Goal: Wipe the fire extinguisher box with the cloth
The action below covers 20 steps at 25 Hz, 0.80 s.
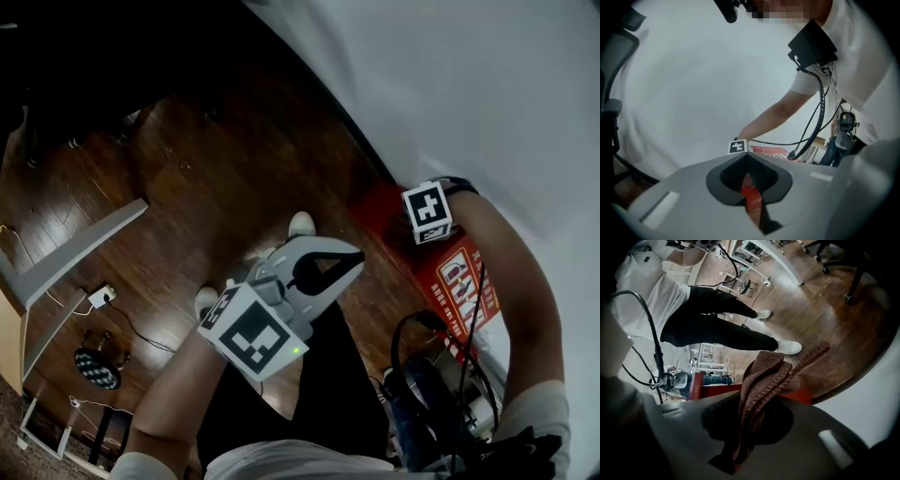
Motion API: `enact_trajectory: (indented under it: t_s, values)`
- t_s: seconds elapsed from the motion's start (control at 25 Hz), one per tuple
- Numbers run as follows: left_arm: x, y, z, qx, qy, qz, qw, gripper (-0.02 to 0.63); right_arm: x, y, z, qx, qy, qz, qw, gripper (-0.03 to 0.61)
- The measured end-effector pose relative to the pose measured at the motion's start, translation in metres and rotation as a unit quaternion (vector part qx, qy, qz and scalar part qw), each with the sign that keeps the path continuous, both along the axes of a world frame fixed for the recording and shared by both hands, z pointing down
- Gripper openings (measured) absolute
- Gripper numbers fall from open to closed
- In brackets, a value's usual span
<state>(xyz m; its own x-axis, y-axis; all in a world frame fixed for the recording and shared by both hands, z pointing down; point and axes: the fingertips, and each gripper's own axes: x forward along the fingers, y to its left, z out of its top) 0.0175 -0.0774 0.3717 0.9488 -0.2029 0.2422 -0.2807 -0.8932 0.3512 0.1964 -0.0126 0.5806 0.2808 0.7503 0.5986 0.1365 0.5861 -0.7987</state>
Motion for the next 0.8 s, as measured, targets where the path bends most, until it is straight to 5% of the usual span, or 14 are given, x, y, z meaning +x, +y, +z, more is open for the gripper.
enact_trajectory:
  t_s: [0.48,0.8]
  values:
    - [-0.007,-0.019,0.046,-0.030,-0.006,-0.043,0.9986,0.000,0.020,-0.003,0.160,0.045,0.066,0.008,0.997,0.051]
    - [-0.016,-0.018,0.067,-0.031,-0.007,-0.067,0.9973,0.000,0.008,-0.014,0.219,0.148,0.083,0.058,0.984,0.051]
